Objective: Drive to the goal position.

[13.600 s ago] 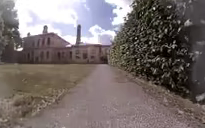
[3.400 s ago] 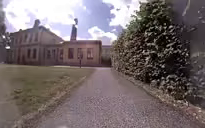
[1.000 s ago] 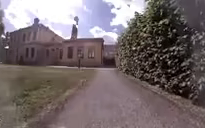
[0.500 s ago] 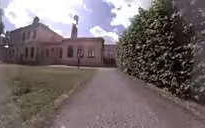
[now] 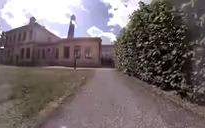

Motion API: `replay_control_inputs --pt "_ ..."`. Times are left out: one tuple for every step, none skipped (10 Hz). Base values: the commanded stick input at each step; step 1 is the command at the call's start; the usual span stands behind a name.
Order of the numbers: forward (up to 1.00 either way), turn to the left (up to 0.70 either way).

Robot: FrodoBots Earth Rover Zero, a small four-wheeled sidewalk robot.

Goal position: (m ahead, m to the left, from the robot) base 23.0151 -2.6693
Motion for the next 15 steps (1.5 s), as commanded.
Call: replay_control_inputs --pt "0.85 0.0" --pt "0.85 0.0" --pt "0.85 0.0" --pt "0.85 0.0" --pt "0.85 -0.05" --pt "0.85 -0.34" --pt "0.85 -0.34" --pt "0.85 0.0" --pt "0.85 0.0" --pt "0.85 -0.09" --pt "0.85 -0.34" --pt "0.85 -0.31" --pt "0.85 -0.15" --pt "0.85 -0.01" --pt "0.85 -0.3"
